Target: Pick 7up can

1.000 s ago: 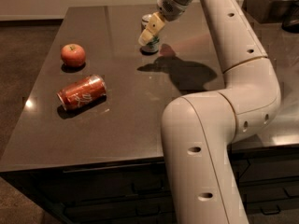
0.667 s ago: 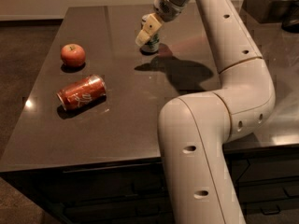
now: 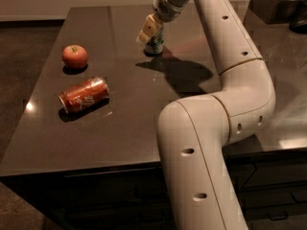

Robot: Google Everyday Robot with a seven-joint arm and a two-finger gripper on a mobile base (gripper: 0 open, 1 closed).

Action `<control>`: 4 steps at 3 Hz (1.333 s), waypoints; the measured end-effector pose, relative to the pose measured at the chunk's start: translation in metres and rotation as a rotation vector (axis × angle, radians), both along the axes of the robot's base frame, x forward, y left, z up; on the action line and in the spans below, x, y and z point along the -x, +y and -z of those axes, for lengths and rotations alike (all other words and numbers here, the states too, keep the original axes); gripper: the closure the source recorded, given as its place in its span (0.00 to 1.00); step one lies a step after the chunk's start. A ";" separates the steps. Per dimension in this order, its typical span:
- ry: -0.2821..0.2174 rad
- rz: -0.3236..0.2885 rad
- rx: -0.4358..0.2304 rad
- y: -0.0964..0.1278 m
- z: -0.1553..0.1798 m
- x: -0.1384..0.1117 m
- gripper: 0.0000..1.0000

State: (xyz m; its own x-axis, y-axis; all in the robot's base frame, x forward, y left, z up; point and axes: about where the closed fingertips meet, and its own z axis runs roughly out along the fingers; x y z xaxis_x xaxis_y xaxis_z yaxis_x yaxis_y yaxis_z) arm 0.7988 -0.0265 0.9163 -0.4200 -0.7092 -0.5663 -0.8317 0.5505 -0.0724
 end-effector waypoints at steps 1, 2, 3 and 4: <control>0.004 0.047 0.009 -0.003 0.004 -0.007 0.42; 0.001 0.088 -0.001 -0.006 0.001 -0.011 0.65; -0.026 0.094 -0.031 -0.007 -0.030 0.000 0.88; -0.076 0.039 -0.053 -0.004 -0.082 0.027 1.00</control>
Offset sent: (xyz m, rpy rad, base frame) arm 0.1099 -0.0376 0.0711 0.0041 0.0167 -0.1359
